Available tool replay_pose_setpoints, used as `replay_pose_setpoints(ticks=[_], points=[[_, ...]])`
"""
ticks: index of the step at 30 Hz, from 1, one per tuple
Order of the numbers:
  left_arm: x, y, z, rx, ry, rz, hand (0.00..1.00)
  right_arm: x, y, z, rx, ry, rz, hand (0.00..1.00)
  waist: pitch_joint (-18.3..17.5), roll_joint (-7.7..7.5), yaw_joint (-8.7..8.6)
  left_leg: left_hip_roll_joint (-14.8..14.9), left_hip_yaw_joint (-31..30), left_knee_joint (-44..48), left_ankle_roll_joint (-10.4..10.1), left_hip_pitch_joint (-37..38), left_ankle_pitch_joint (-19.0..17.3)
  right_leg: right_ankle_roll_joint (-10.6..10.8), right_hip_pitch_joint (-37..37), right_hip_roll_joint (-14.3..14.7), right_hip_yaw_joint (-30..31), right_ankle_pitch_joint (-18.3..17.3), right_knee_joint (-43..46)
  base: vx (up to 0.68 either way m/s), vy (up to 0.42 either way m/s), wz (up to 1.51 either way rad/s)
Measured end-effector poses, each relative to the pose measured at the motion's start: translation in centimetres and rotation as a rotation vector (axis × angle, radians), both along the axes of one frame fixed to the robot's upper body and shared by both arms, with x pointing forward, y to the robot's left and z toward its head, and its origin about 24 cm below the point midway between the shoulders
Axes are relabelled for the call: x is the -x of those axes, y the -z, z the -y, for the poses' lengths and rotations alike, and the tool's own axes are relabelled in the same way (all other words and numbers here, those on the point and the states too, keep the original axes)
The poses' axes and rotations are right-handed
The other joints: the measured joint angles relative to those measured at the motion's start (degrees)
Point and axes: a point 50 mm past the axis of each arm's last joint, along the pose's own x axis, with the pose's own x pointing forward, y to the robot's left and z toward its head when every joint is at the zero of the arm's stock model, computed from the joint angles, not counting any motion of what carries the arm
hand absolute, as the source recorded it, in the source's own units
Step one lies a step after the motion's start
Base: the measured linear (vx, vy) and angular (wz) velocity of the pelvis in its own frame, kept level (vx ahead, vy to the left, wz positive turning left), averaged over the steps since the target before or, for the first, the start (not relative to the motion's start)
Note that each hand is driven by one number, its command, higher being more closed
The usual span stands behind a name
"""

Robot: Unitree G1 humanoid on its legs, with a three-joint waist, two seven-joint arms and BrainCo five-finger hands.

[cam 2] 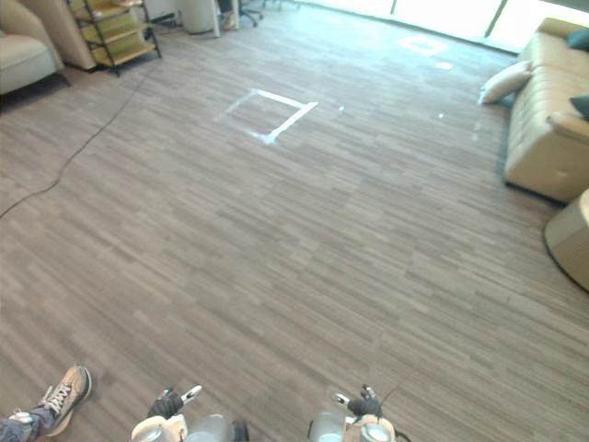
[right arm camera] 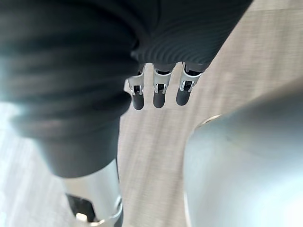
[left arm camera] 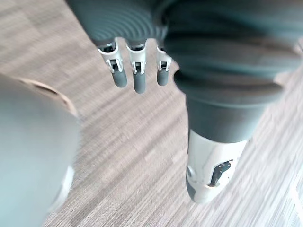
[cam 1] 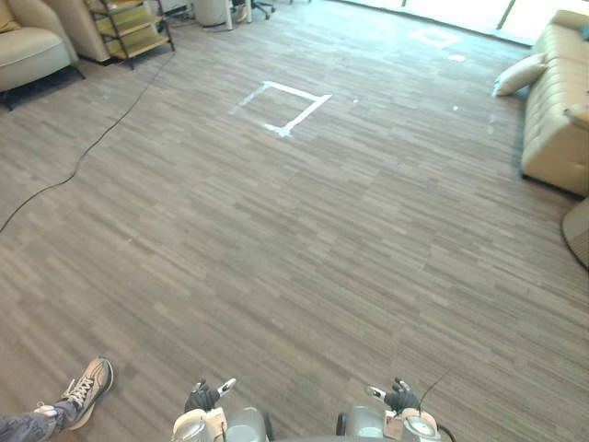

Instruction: Pick up cushions and gather them together orderly.

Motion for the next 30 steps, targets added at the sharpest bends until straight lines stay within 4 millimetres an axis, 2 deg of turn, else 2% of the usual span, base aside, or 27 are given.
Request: replay_pose_setpoints(ticks=[1,3,4,5,6,7,8,9,10,11,12,13,14,16,17,18,19,20,21,22,23,24,25,26,27,28,30], points=[[0.0,0.0,0.1,0.000,0.006,-0.004,0.00,-0.2,-0.1,0.1,0.001,-0.002,0.005,0.00,0.14,0.22,-0.19,0.22,0.13,-0.54,-0.07,0.56,-0.01,-0.25,-0.46,0.37,-0.51,0.63,-2.74,0.61,-0.054,-0.03],[0.5,0.3,0.4,-0.003,0.045,-0.037,0.00,-0.7,-0.3,0.5,0.013,-0.009,0.016,0.00,0.74,0.71,-0.63,0.27,1.11,-4.63,-0.12,6.22,-0.02,-1.38,-1.78,1.85,-3.52,10.75,-23.48,0.54,-0.086,-0.01],[0.5,0.3,0.4,-0.008,0.054,-0.039,0.00,-0.7,-0.3,0.5,0.013,-0.008,0.014,0.00,0.76,0.47,-0.73,-0.19,0.95,-5.31,-0.25,7.40,-0.10,-1.44,-1.72,1.75,-3.82,12.51,-26.19,0.58,-0.147,0.18],[0.8,0.4,0.4,-0.012,0.064,-0.048,0.00,-0.4,-0.2,1.0,0.022,-0.004,0.006,0.00,0.61,0.36,-1.07,-0.79,-0.52,-6.02,-1.30,10.56,-0.71,-4.10,-1.74,1.70,-2.31,18.74,-26.01,0.72,-0.210,0.19],[1.0,0.5,0.8,-0.003,0.063,-0.056,0.00,-0.3,-0.3,1.4,0.032,-0.001,0.004,0.00,-0.30,1.33,-1.53,0.31,-2.53,-4.03,-1.42,11.69,-0.64,-6.12,-3.07,2.09,-1.70,18.55,-19.49,0.59,-0.209,0.14],[1.1,0.6,1.0,0.002,0.063,-0.058,0.00,-0.4,-0.3,1.6,0.038,-0.001,0.004,0.00,-0.59,1.90,-1.53,0.78,-3.09,-2.66,-1.45,11.22,-0.63,-5.99,-3.46,2.27,-1.80,17.18,-18.05,0.58,-0.256,-0.02],[1.2,0.7,2.0,0.027,0.056,-0.059,0.00,-0.3,-0.4,2.2,0.049,0.010,0.002,0.00,-1.43,3.69,-1.65,2.81,-5.34,5.64,-3.04,8.16,0.17,-6.67,-3.19,3.01,-2.28,13.33,-15.79,0.69,-0.325,-0.03],[1.0,0.6,2.1,0.038,0.036,-0.044,0.00,-0.4,-0.6,2.5,0.055,0.025,0.010,0.00,-1.07,5.33,-2.00,5.76,-9.19,21.19,-8.55,1.55,4.06,-7.12,-0.79,4.57,-2.98,10.34,-15.60,0.70,-0.317,-0.03],[1.0,0.6,2.1,0.044,0.018,-0.038,0.00,-0.5,-0.7,2.7,0.059,0.024,0.014,0.00,-0.38,5.84,-2.17,7.36,-11.13,30.46,-11.59,-2.47,7.59,-7.69,1.21,5.95,-2.73,9.23,-16.07,0.59,-0.235,-0.02],[0.9,0.6,2.2,0.050,0.004,-0.032,0.00,-0.5,-0.7,2.7,0.061,0.024,0.016,0.00,-0.15,6.39,-2.15,8.70,-11.71,37.36,-12.29,-4.96,7.95,-8.32,2.95,7.12,-2.74,8.69,-16.70,0.47,-0.141,-0.24],[0.5,0.3,1.7,0.044,-0.025,-0.004,0.00,-0.4,-0.5,2.0,0.050,0.008,0.001,0.00,1.08,6.49,-1.66,11.54,-11.17,51.56,-11.19,-10.65,5.84,-9.70,10.22,9.92,-2.11,6.08,-18.98,0.45,-0.118,-0.27],[0.4,0.2,1.7,0.041,-0.026,0.001,0.00,-0.3,-0.5,1.8,0.047,0.004,-0.002,0.00,1.14,6.27,-1.52,11.52,-11.05,52.60,-10.86,-11.49,5.40,-9.94,11.36,10.04,-2.05,5.57,-19.32,0.62,-0.161,-0.45],[0.1,-0.1,1.2,0.028,-0.029,0.023,0.00,0.1,-0.2,1.0,0.029,-0.002,-0.014,0.00,1.34,5.08,-0.48,11.34,-9.00,53.13,-9.51,-15.52,3.65,-10.37,16.09,10.83,-0.53,3.94,-22.01,0.39,-0.102,-0.38],[-0.4,-0.4,1.0,0.018,-0.031,0.057,0.00,0.4,0.0,0.8,0.023,-0.003,-0.028,0.00,1.13,4.45,0.36,11.04,-5.57,47.87,-7.42,-20.81,2.24,-8.75,20.54,11.50,1.48,3.55,-25.96,0.48,-0.097,-0.60],[-0.5,-0.6,0.9,0.016,-0.040,0.074,0.00,0.3,0.0,0.7,0.023,-0.003,-0.033,0.00,1.19,4.47,0.62,9.83,-4.48,38.61,-6.09,-24.44,1.53,-7.63,24.10,11.71,2.85,3.31,-28.86,0.61,-0.060,-0.61],[-0.5,-0.6,0.8,0.014,-0.042,0.077,0.00,0.5,0.1,0.8,0.023,-0.002,-0.042,0.00,1.22,4.37,0.69,8.99,-4.28,33.70,-6.10,-25.20,1.58,-7.50,25.28,11.66,3.55,3.25,-29.63,0.65,0.015,-0.70],[-0.6,-0.6,0.8,0.017,-0.051,0.083,0.00,0.9,0.3,0.8,0.021,0.009,-0.060,0.00,1.41,4.17,0.88,5.85,-5.46,16.15,-7.14,-25.21,3.93,-6.65,28.26,11.25,5.58,2.47,-31.75,0.45,0.055,-0.57],[-0.5,-0.6,0.9,0.019,-0.053,0.080,0.00,1.1,0.4,0.9,0.021,0.012,-0.067,0.00,1.35,4.27,0.96,4.79,-6.91,9.32,-7.57,-25.04,5.78,-6.37,29.41,11.23,6.42,2.07,-32.82,0.71,0.180,-0.85],[-0.5,-0.6,1.0,0.029,-0.063,0.080,0.00,1.3,0.5,1.0,0.027,0.015,-0.077,0.00,1.23,4.74,1.31,4.01,-8.91,-0.27,-8.18,-25.59,10.01,-5.39,32.17,11.54,8.71,1.01,-34.72,0.62,0.213,-1.09],[-0.6,-0.7,0.8,0.030,-0.075,0.092,0.00,1.8,0.7,0.8,0.021,0.017,-0.095,0.00,0.80,3.71,2.70,3.79,-9.19,0.36,-6.62,-25.74,15.80,-4.25,33.97,10.27,11.57,-0.86,-35.13,0.65,0.257,-1.10],[-0.7,-0.7,0.6,0.026,-0.073,0.093,0.00,2.3,0.9,0.7,0.019,0.017,-0.108,0.00,0.34,3.30,3.05,2.99,-8.90,0.88,-6.02,-25.69,17.13,-3.80,34.19,9.83,12.54,-1.28,-34.76,0.70,0.288,-1.07],[-0.7,-0.8,0.3,0.016,-0.072,0.093,0.00,2.6,1.1,0.1,0.003,0.021,-0.116,0.00,-0.78,1.47,3.17,0.97,-8.70,4.30,-3.43,-25.82,17.49,-1.37,32.56,7.06,14.38,-2.76,-29.26,0.72,0.278,-0.63],[-0.7,-0.8,0.1,0.010,-0.075,0.095,0.00,2.7,1.1,-0.1,-0.005,0.026,-0.115,0.00,-1.14,0.51,3.09,0.65,-7.96,5.61,-2.68,-25.76,15.85,-0.26,30.72,6.07,14.81,-3.38,-24.91,0.72,0.262,-0.63],[-0.7,-0.9,-0.3,0.001,-0.077,0.097,0.00,2.6,1.1,-0.5,-0.017,0.031,-0.109,0.00,-1.21,-0.84,3.05,-0.34,-6.51,8.11,-1.82,-24.83,12.86,0.47,26.66,4.51,15.07,-3.21,-14.14,0.69,0.246,-0.34],[-0.8,-0.9,-0.7,-0.011,-0.071,0.086,0.00,2.3,1.1,-0.8,-0.024,0.024,-0.099,0.00,-0.89,-2.34,2.77,-1.76,-5.28,10.08,-1.25,-21.97,8.79,5.70,20.30,2.14,14.58,2.25,3.02,0.66,0.236,-0.20],[-0.9,-0.8,-0.7,-0.011,-0.063,0.073,0.00,2.1,1.0,-0.8,-0.024,0.021,-0.095,0.00,-0.62,-2.47,2.41,-2.12,-5.14,10.68,-0.91,-20.31,7.00,6.49,18.17,0.91,14.15,3.72,9.29,0.77,0.252,-0.06],[-0.5,-0.3,-0.4,-0.002,-0.066,0.024,0.00,1.3,0.5,-0.4,-0.004,0.006,-0.056,0.00,0.18,-0.85,2.05,-1.57,-4.24,10.68,-0.45,-11.43,1.14,3.39,11.78,-2.84,8.55,2.95,22.21,0.61,0.150,-0.17]])
